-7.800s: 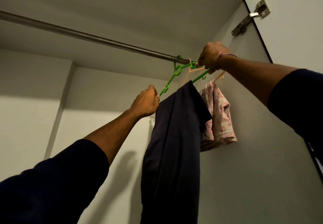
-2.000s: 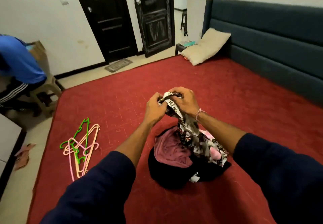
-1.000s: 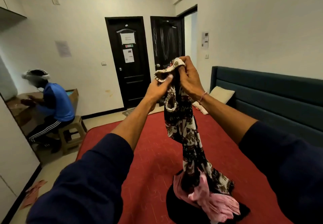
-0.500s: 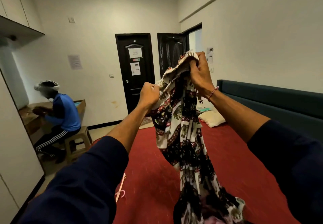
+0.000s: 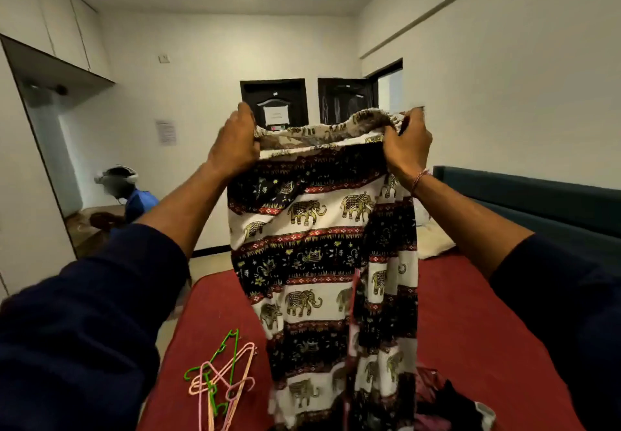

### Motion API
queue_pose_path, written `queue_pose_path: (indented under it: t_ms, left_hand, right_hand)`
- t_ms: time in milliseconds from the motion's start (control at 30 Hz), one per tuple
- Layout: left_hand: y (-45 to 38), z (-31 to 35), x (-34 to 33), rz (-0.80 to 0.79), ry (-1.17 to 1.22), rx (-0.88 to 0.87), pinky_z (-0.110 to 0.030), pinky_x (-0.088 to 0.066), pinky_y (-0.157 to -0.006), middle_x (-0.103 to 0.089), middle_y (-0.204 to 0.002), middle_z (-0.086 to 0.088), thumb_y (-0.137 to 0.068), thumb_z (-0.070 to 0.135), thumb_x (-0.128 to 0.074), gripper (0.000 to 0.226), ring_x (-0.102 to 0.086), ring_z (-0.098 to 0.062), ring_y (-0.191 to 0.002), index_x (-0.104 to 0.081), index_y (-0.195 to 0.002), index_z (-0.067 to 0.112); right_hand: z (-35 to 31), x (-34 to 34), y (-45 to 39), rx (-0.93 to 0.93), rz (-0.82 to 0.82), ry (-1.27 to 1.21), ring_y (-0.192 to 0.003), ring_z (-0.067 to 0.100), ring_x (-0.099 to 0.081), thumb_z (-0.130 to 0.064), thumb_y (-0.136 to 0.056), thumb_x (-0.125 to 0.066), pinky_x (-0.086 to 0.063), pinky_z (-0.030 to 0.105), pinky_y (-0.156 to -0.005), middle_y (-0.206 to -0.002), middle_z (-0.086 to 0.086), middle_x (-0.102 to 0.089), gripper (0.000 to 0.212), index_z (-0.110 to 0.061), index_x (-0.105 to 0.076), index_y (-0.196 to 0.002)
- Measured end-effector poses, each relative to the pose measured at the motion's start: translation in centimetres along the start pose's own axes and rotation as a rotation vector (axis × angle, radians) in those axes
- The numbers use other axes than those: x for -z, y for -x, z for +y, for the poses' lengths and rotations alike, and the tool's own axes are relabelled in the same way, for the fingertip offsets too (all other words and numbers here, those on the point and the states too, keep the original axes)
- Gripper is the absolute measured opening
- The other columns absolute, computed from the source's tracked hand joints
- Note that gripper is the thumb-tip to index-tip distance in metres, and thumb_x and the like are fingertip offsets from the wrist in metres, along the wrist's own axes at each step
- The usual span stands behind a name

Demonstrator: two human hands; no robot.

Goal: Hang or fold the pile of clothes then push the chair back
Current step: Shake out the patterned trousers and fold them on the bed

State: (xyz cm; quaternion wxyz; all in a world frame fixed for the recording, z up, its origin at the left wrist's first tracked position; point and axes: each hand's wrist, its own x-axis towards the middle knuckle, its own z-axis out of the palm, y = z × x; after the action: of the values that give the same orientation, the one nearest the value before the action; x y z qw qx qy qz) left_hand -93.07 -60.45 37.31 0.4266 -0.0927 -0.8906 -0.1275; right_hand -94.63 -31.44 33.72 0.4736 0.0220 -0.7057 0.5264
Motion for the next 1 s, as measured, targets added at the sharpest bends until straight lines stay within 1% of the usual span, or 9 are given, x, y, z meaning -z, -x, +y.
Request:
queue_pose_path:
  t_ms: [133, 233, 333, 433, 600, 733, 800, 867, 1000]
  left_hand:
    - [-0.7, 0.1, 4.4, 0.041, -0.201, 0.231, -0.050, -0.048, -0.089, -0.053, -0.128, -0.028, -0.090, 0.030, -0.071, 0.068, -0.055, -0.044, -0.115, -0.036, -0.138, -0.003]
    - [-1.0, -0.7, 7.7, 0.028, -0.360, 0.452, -0.040, -0.048, -0.076, -0.065, -0.109, -0.019, -0.085, 0.052, -0.071, 0.056, -0.062, -0.034, -0.098, -0.062, -0.111, 0.004]
    - [-1.1, -1.5, 9.0, -0.142, 0.068, 0.604, -0.024, -0.056, -0.066, -0.067, -0.089, -0.012, -0.094, 0.026, -0.063, 0.022, -0.065, -0.020, -0.070, -0.059, -0.085, 0.006]
    - [-0.2, -0.5, 9.4, -0.203, 0.539, 0.716, -0.022, -0.052, -0.051, -0.051, -0.078, -0.007, -0.101, 0.005, -0.042, 0.026, -0.057, -0.015, -0.057, -0.045, -0.075, 0.009]
    - [-1.0, -1.7, 9.4, -0.187, 0.770, 0.931, -0.024, -0.055, -0.089, -0.051, -0.073, -0.004, -0.103, 0.004, -0.032, 0.034, -0.052, -0.014, -0.062, -0.047, -0.072, 0.007]
    - [-0.3, -0.2, 9.7, -0.408, 0.638, 0.817, -0.021, -0.047, -0.036, -0.056, -0.049, -0.005, -0.096, -0.004, -0.049, 0.039, -0.053, -0.013, -0.040, -0.060, -0.060, 0.005]
    - [-0.3, -0.4, 10.2, -0.477, 0.497, 0.705, -0.022, -0.054, -0.044, -0.062, -0.054, -0.005, -0.094, -0.004, -0.053, 0.043, -0.054, -0.014, -0.056, -0.065, -0.055, 0.005]
    - [-0.5, -1.6, 11.2, -0.441, 0.408, 0.637, -0.026, -0.056, -0.065, -0.064, -0.075, -0.012, -0.095, -0.002, -0.056, 0.022, -0.055, -0.017, -0.068, -0.060, -0.074, 0.003]
    - [-0.4, -4.4, 13.4, -0.490, 0.362, 0.476, -0.030, -0.051, -0.072, -0.053, -0.090, -0.012, -0.094, -0.008, -0.052, 0.013, -0.055, -0.018, -0.079, -0.055, -0.097, 0.004]
  right_hand:
    - [-1.8, 0.1, 0.2, 0.000, -0.085, 0.281, -0.083, 0.022, -0.057, -0.015, -0.086, -0.069, -0.046, 0.036, -0.072, -0.095, 0.002, -0.059, 0.051, -0.019, -0.040, -0.128]
    - [-2.8, -0.1, -0.2, 0.082, -0.177, 0.504, -0.089, 0.026, -0.055, -0.029, -0.079, -0.078, -0.047, 0.038, -0.077, -0.107, 0.006, -0.054, 0.056, -0.023, -0.047, -0.125]
    - [-3.7, -0.9, -0.2, 0.367, -0.309, 0.650, -0.097, 0.034, -0.058, -0.022, -0.076, -0.082, -0.056, 0.047, -0.083, -0.124, 0.017, -0.048, 0.063, -0.013, -0.045, -0.126]
    - [-5.1, -1.6, 0.2, 0.712, -0.683, 0.598, -0.102, 0.032, -0.057, -0.003, -0.078, -0.078, -0.057, 0.046, -0.085, -0.126, 0.014, -0.046, 0.060, -0.015, -0.041, -0.124]
    - [-5.6, -2.6, 2.3, 0.852, -1.133, 0.626, -0.109, 0.021, -0.055, -0.007, -0.084, -0.075, -0.052, 0.035, -0.087, -0.125, 0.006, -0.055, 0.059, -0.026, -0.048, -0.133]
    - [-6.1, -3.0, 3.3, 0.774, -1.280, 0.608, -0.090, 0.007, -0.063, -0.008, -0.094, -0.064, -0.049, 0.019, -0.075, -0.107, -0.004, -0.070, 0.036, -0.026, -0.066, -0.126]
    - [-5.9, -2.9, 3.3, 0.747, -1.286, 0.674, -0.071, 0.000, -0.064, -0.037, -0.100, -0.056, -0.051, 0.020, -0.066, -0.090, -0.005, -0.072, 0.021, -0.025, -0.072, -0.104]
    - [-5.3, -2.4, 2.7, 0.667, -1.248, 0.649, -0.052, 0.000, -0.059, -0.065, -0.090, -0.041, -0.044, 0.018, -0.054, -0.068, -0.007, -0.065, 0.050, -0.025, -0.068, -0.078]
    - [-3.5, -1.2, 0.5, 0.665, -1.075, 0.562, -0.056, 0.007, -0.059, -0.059, -0.092, -0.050, -0.039, 0.015, -0.052, -0.070, -0.004, -0.066, 0.055, -0.010, -0.076, -0.092]
